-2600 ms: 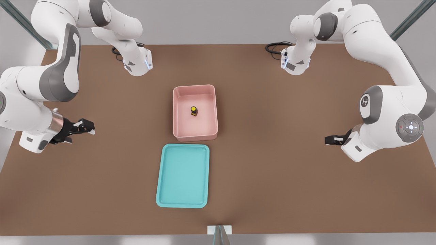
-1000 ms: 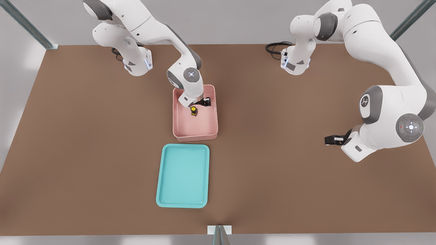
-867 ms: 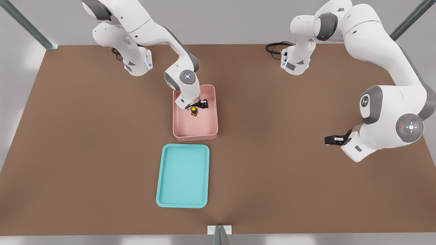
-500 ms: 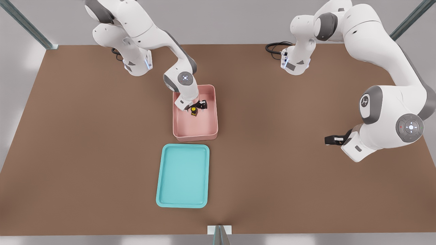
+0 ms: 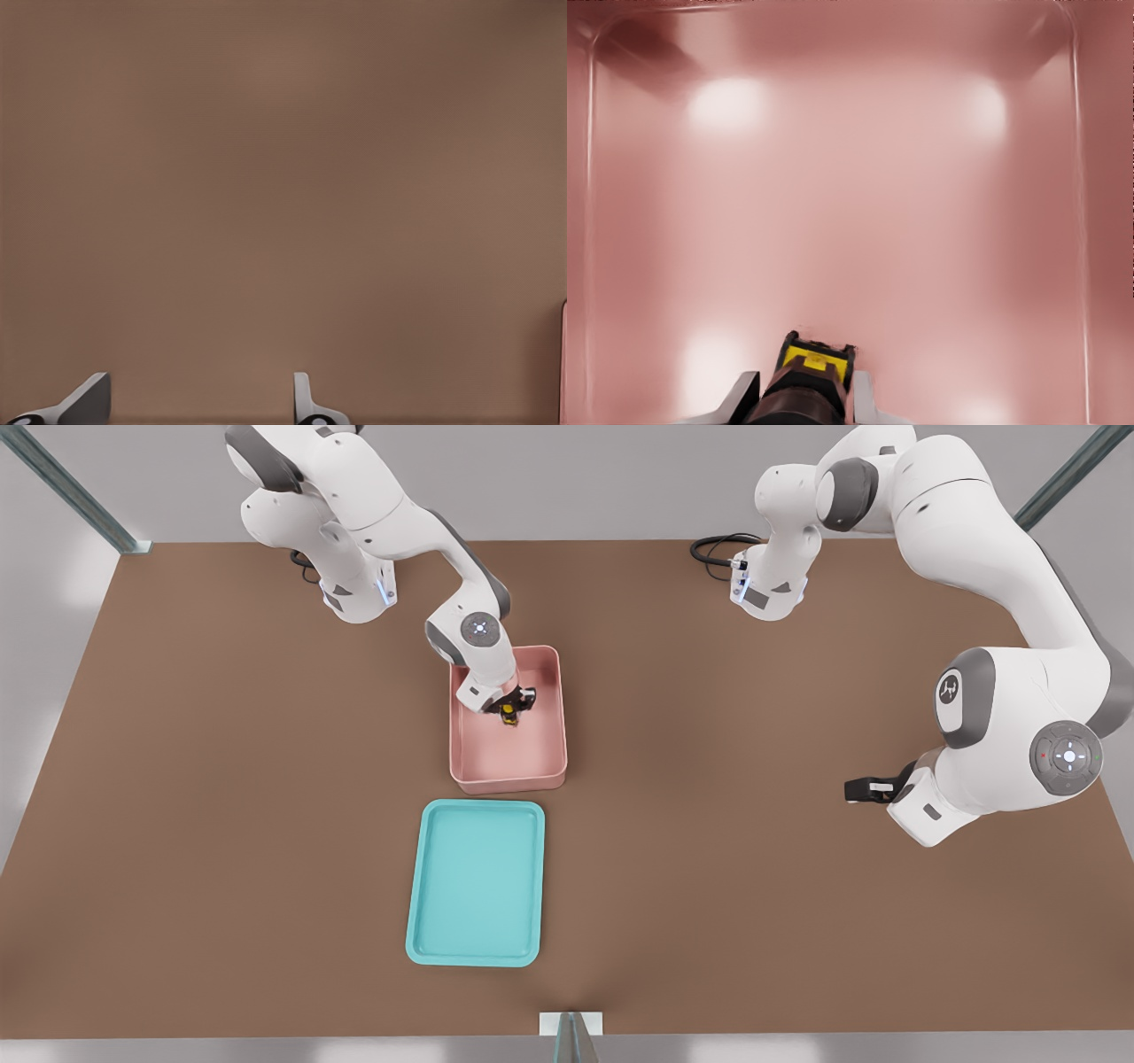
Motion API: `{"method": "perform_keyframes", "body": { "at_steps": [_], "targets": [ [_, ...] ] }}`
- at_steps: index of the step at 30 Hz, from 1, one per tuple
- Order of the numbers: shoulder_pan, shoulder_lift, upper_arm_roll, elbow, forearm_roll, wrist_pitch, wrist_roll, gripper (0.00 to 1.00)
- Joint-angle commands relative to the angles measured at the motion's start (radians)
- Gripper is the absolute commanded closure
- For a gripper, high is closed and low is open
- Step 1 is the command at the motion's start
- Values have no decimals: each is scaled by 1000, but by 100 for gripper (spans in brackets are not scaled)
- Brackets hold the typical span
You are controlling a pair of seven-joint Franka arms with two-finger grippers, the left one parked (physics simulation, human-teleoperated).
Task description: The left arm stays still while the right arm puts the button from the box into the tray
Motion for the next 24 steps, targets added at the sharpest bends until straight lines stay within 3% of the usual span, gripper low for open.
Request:
{"method": "perform_keyframes", "body": {
  "at_steps": [1, 4, 10, 12, 15, 19, 22, 24],
  "targets": [
    [-2, -1, -2, 0, -1, 2, -20, 57],
    [-5, -12, -25, 13, 7, -14, -12, 57],
    [-8, -48, -35, 220, 25, -397, -127, 57],
    [-11, -56, -94, 313, 111, -492, -261, 58],
    [-20, -50, -157, 459, 111, -617, -371, 59],
    [-80, 133, -240, 806, 114, -698, -618, 59],
    [-124, 375, -243, 1073, 173, -673, -698, 60],
    [-138, 473, -235, 1142, 199, -563, -713, 61]
  ]
}}
